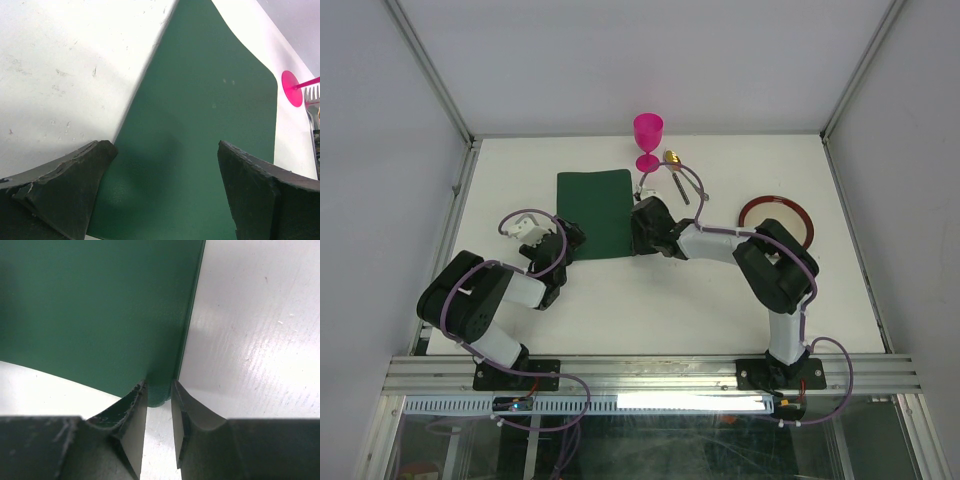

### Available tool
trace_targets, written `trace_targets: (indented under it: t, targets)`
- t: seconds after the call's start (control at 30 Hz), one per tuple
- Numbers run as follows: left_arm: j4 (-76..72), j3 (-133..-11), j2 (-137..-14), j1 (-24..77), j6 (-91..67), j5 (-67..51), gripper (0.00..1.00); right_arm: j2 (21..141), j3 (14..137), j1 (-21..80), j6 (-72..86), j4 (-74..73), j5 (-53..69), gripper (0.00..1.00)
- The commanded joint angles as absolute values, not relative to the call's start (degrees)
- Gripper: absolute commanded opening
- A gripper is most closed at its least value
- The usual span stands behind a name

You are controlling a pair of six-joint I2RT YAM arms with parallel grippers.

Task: Set the dinner table for one person
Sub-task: Flatten out the napkin at the center of the board.

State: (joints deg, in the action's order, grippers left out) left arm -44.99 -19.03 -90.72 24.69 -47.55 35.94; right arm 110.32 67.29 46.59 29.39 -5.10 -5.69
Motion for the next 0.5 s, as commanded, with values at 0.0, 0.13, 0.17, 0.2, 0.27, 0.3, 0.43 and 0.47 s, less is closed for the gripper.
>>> trace_targets:
  t: [0.0, 0.13, 0.17, 0.2, 0.27, 0.3, 0.43, 0.47]
  targets:
    - [-44.17, -18.61, -90.04, 25.11, -48.17, 34.18, 0.98, 110.97, 67.82, 47.46, 32.14, -0.07, -1.52, 0.28]
    - [-44.44, -18.63, -90.20, 25.05, -48.17, 33.87, 0.97, 110.21, 67.04, 47.46, 32.59, 1.60, -1.02, 0.27]
    - [-44.44, -18.70, -90.25, 25.09, -48.17, 33.84, 0.98, 109.96, 66.98, 47.46, 32.69, 1.78, -0.97, 0.27]
    - [-44.41, -18.68, -90.33, 25.05, -48.23, 33.87, 0.97, 109.68, 66.97, 47.46, 32.69, 1.98, -0.89, 0.27]
    - [-44.63, -18.71, -90.46, 25.05, -48.21, 33.85, 0.98, 109.32, 67.18, 47.46, 32.55, 2.11, -0.73, 0.26]
    - [-44.70, -18.71, -90.52, 25.05, -48.26, 33.75, 0.98, 109.19, 67.35, 47.46, 32.46, 2.12, -0.66, 0.26]
    - [-44.88, -18.77, -90.88, 25.09, -48.28, 33.55, 0.98, 108.59, 67.12, 47.46, 32.72, 3.50, 0.03, 0.26]
    - [-44.92, -18.71, -90.92, 25.05, -48.37, 33.56, 0.98, 108.39, 66.99, 47.46, 32.92, 4.04, 0.26, 0.26]
